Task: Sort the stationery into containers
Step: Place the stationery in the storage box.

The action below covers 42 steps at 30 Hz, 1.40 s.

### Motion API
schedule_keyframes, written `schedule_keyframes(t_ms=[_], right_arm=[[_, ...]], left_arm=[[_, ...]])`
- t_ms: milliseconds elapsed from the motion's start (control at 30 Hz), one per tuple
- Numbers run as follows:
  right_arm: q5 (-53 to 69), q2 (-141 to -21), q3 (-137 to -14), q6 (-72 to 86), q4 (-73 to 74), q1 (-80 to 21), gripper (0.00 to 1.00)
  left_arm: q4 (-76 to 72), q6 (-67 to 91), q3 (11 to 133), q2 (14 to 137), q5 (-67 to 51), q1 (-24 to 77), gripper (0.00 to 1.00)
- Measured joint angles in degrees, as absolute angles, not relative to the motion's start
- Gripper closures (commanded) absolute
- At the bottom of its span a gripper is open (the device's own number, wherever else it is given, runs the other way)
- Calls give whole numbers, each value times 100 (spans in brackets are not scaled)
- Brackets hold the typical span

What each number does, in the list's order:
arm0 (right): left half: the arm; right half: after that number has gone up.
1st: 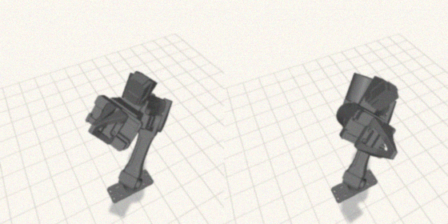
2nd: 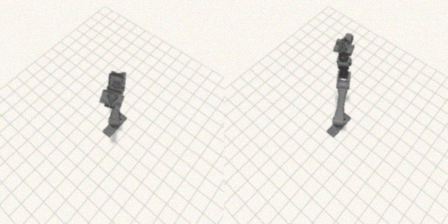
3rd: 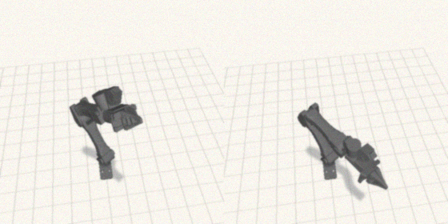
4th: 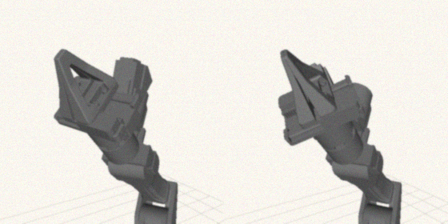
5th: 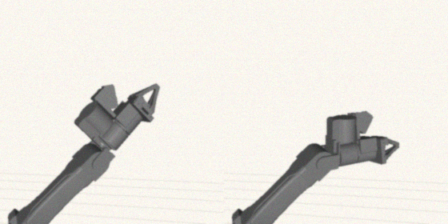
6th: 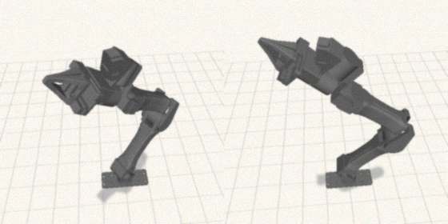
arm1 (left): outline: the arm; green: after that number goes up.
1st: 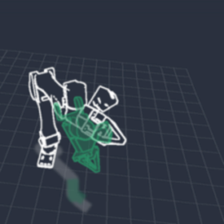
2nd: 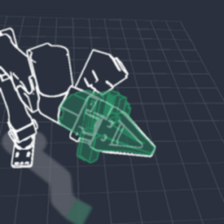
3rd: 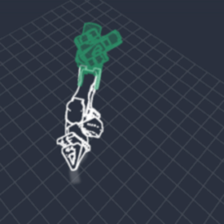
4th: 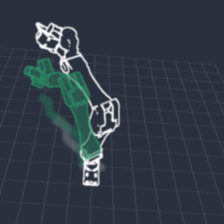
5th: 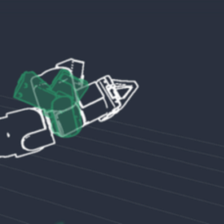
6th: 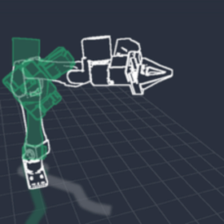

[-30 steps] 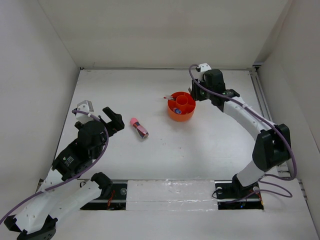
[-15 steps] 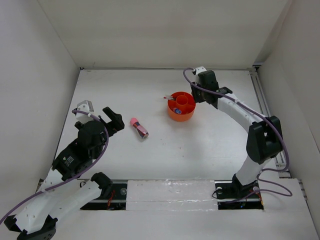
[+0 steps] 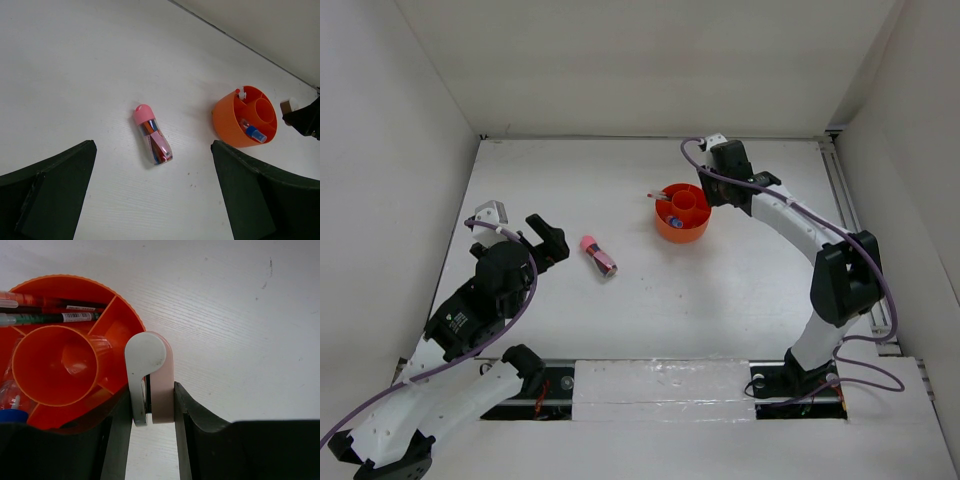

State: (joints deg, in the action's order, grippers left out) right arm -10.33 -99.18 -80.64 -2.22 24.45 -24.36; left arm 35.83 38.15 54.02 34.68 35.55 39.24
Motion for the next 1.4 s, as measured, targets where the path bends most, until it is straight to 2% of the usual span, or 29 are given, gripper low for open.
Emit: schedule_keyframes(t_ms=[1400], right_arm=[[-709,-10427,-8355,-670,2539,-2523,84]], left_arm=[[3583,3815,5402,3468,3535,3924,1]])
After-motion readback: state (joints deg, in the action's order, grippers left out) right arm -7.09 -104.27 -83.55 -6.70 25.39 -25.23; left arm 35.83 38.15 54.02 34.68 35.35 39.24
